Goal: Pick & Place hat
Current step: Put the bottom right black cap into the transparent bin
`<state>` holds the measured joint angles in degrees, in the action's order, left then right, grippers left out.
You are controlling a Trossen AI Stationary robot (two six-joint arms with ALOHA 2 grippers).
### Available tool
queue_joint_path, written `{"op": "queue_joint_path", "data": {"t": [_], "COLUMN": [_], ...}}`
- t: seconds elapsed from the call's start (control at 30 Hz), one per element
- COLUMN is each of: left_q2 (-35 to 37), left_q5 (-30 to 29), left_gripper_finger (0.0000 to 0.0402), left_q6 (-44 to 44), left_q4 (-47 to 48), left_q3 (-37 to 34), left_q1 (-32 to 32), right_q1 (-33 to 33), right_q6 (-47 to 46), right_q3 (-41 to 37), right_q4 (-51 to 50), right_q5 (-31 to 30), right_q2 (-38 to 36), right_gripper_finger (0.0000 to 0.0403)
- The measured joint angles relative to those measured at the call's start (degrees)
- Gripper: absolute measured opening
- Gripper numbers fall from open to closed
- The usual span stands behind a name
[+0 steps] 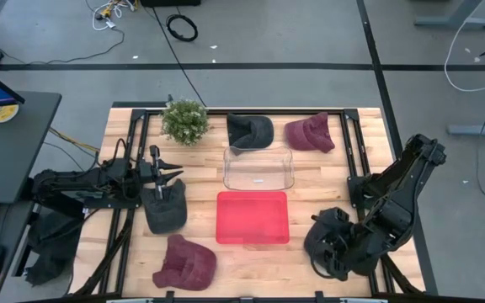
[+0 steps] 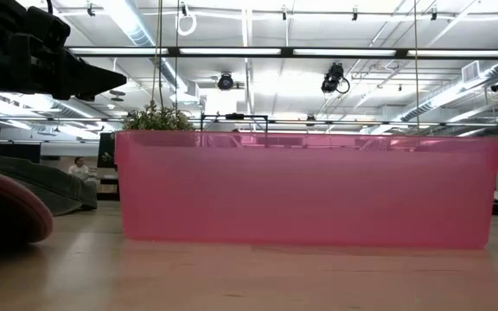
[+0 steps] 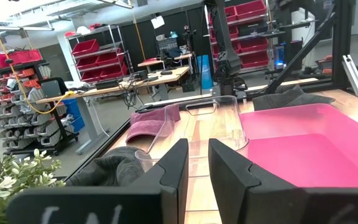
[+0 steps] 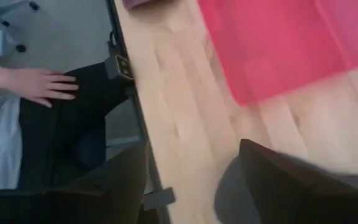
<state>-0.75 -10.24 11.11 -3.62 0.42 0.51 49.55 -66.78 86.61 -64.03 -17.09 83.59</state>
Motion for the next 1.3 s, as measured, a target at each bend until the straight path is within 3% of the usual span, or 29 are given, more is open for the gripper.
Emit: {"op": "queue_joint_path", "data": {"t": [0.2, 0.37, 0.57, 0.77, 1.3], "left_q2": [0.02, 0.0, 0.01, 0.02, 0.0], "left_q5": [-0.01, -0.01, -0.02, 0.0, -0.02], "left_gripper_finger": [0.0067, 0.0067, 0.0067, 0.0067, 0.0067], "left_q6": [0.0, 0.0, 0.0, 0.0, -0.02], "left_q4": [0.02, 0.0, 0.0, 0.0, 0.02], "left_q3": [-0.01, -0.01, -0.02, -0.02, -0.02], "left_q1": [0.0, 0.01, 0.02, 0.02, 0.02], "right_q1": [-0.27, -0.36, -0.62, -0.57, -0.58], "right_q6": [-5.77, -3.07, -3.53, -13.9, -21.29], "right_q3": [-0.02, -0.02, -0.02, -0.07, -0.11], "right_q4": [-0.04, -0.21, -2.54, -11.05, -22.51], "right_q5": [-0.54, -5.57, -5.94, -5.84, 1.55], "right_q2": [0.0, 0.0, 0.0, 0.38, 6.5], "right_gripper_finger": [0.0252, 0.0252, 0.0252, 0.0252, 0.0252]}}
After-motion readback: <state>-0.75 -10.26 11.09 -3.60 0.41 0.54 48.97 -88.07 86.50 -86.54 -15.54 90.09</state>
